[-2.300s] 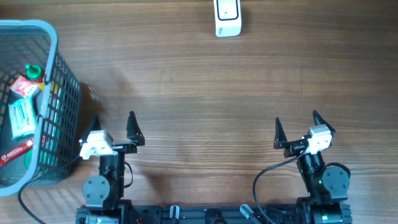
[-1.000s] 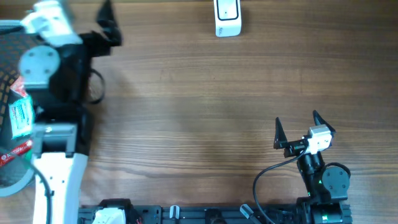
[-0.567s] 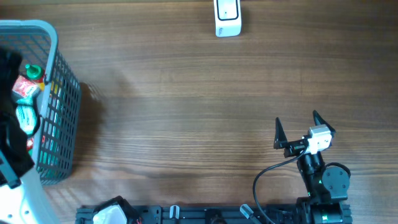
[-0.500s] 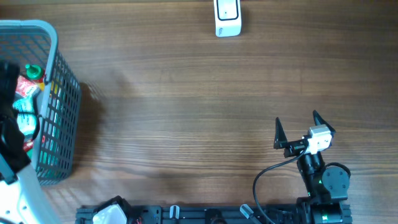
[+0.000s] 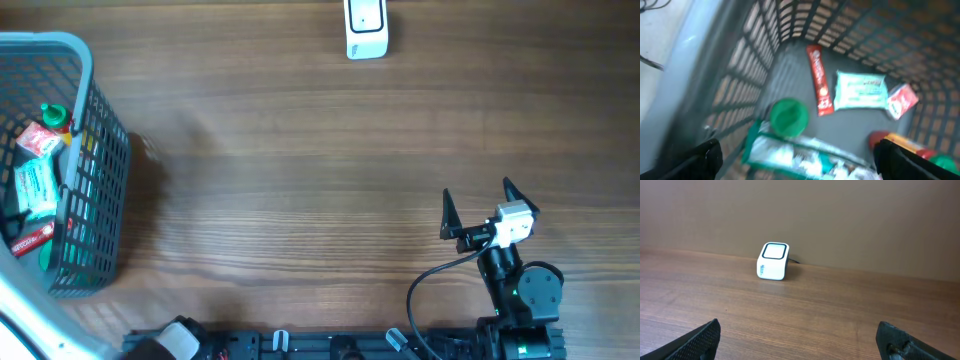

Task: Scan the item barcode
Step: 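Reach the left gripper into the basket and grasp the green-capped jar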

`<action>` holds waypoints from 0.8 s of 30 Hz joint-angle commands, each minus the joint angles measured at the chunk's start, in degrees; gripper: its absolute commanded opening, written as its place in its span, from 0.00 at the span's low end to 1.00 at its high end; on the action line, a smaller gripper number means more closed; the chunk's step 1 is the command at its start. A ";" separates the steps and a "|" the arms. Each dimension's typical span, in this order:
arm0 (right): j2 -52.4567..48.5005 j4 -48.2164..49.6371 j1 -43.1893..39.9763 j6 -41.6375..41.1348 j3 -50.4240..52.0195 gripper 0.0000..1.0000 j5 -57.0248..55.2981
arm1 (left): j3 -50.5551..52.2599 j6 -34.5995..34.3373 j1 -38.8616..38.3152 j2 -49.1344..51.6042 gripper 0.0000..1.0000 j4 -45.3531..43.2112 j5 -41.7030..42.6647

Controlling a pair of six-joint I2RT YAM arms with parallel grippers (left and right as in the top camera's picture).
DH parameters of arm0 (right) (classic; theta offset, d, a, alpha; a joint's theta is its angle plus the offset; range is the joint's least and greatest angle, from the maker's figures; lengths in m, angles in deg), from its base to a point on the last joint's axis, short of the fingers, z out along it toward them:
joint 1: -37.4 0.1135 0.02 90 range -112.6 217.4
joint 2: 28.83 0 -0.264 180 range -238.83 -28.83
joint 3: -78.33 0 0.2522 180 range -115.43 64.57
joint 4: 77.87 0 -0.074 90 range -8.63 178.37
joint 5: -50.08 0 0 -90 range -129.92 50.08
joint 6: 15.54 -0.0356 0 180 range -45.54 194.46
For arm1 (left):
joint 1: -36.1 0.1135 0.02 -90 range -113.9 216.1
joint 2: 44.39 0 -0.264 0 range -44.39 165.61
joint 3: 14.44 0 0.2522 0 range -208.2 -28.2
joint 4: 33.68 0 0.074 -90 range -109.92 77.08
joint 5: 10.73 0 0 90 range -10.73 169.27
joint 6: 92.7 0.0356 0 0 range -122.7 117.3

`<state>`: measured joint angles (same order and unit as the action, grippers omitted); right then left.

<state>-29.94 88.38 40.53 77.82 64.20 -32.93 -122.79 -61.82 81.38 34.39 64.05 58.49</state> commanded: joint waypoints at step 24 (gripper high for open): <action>0.46 0.26 0.17 1.01 0.07 1.00 -0.98 | 22.38 1.64 3.65 15.87 1.00 -10.43 11.34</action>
<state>-29.94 88.38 40.53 77.82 64.20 -32.93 -104.30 -59.22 84.66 49.91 54.91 69.09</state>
